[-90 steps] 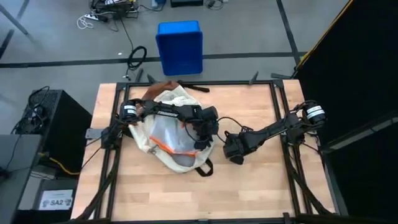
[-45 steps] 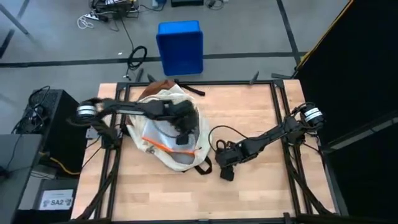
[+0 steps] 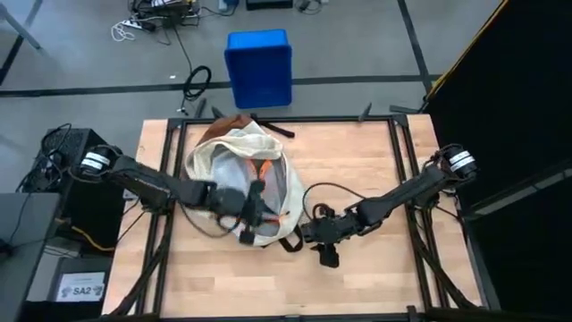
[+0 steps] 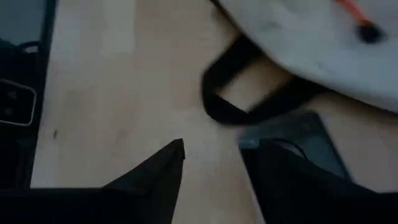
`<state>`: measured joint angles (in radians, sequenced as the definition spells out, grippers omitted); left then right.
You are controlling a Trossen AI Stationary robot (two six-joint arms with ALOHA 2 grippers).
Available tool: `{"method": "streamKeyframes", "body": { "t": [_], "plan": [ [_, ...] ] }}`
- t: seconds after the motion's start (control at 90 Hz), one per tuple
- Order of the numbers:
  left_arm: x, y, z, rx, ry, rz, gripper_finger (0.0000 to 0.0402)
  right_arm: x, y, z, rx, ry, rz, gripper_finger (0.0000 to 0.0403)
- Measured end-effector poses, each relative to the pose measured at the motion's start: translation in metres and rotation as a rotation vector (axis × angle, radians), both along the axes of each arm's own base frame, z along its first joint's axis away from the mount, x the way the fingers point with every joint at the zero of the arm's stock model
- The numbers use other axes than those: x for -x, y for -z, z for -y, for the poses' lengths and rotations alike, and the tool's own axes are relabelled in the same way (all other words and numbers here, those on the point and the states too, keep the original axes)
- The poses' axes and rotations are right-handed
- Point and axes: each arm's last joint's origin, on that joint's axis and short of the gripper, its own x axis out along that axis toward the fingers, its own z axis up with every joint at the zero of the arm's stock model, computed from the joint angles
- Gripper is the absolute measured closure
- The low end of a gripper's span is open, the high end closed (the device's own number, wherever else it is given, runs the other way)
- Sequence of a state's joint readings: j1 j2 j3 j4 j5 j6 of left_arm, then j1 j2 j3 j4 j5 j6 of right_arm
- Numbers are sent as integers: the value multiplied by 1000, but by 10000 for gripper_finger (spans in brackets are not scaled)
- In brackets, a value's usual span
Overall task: Unpack backpack
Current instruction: Put the pink cellphone into the white backpack
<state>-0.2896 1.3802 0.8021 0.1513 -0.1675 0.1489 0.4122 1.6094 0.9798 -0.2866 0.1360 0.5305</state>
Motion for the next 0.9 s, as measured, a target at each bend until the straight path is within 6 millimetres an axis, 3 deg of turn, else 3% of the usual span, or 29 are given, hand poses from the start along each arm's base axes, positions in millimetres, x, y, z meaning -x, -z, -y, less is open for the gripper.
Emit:
{"method": "streamKeyframes", "body": {
  "t": [0.133,0.256,0.533,0.756,0.9],
  "plan": [
    [-11,19,26,-70,97,33,359,19,-10,15,20,182,-108,241],
    [-27,46,36,-99,116,9,357,33,-10,31,-32,360,-245,251],
    [-78,91,48,-284,70,-84,334,49,23,54,-173,484,-429,256],
    [-103,101,54,-434,38,-255,289,54,40,65,-246,514,-464,239],
    [-110,100,54,-526,16,-266,245,54,52,70,-367,497,-439,231]
  ]
}}
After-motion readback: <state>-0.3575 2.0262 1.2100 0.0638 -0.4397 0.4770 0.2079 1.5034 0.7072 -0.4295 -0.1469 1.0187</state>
